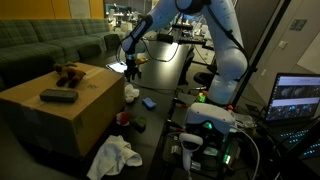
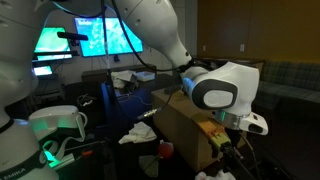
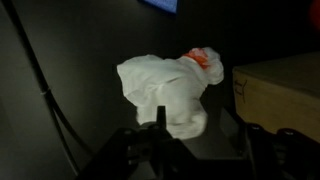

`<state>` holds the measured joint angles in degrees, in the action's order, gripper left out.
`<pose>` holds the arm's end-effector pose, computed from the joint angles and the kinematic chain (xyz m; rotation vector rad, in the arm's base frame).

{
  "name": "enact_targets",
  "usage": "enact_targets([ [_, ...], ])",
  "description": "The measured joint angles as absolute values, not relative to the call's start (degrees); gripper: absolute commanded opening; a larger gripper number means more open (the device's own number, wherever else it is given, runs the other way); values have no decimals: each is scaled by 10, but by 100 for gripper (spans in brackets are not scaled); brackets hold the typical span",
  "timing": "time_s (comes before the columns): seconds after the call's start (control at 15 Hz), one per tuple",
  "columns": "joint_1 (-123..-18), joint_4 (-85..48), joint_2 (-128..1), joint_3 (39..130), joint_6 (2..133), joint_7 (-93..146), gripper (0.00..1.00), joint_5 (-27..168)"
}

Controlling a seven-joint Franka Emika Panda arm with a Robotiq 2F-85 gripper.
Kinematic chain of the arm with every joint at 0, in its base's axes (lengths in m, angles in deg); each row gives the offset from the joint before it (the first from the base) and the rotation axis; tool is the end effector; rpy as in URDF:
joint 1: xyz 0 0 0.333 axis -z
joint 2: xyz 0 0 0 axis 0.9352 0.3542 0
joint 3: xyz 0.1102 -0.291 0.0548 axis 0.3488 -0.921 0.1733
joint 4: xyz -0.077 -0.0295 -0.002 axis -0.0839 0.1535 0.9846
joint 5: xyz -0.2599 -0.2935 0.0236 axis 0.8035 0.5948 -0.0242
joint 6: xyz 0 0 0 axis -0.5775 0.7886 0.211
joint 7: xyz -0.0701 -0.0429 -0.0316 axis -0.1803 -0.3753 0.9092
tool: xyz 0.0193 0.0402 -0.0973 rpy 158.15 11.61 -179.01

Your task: Swap the things on the box with the things on the table

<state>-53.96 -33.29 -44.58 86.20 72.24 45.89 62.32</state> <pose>0.5992 -0.1900 0.1736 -3.0837 0.1715 0.0777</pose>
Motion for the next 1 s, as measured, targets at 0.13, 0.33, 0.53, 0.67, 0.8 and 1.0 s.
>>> enact_targets([
  [0.13, -523, -331, -446, 862, 720, 461, 100, 621],
  [0.33, -496, -334, -445, 861, 713, 469, 100, 619],
  [0.53, -479, -340, -435, 860, 708, 475, 100, 619],
  [0.67, -473, -341, -420, 860, 708, 478, 100, 619],
  [0.8, -468, -341, -402, 860, 709, 483, 100, 619],
  [1.0, -463, -340, -374, 862, 710, 498, 100, 619],
])
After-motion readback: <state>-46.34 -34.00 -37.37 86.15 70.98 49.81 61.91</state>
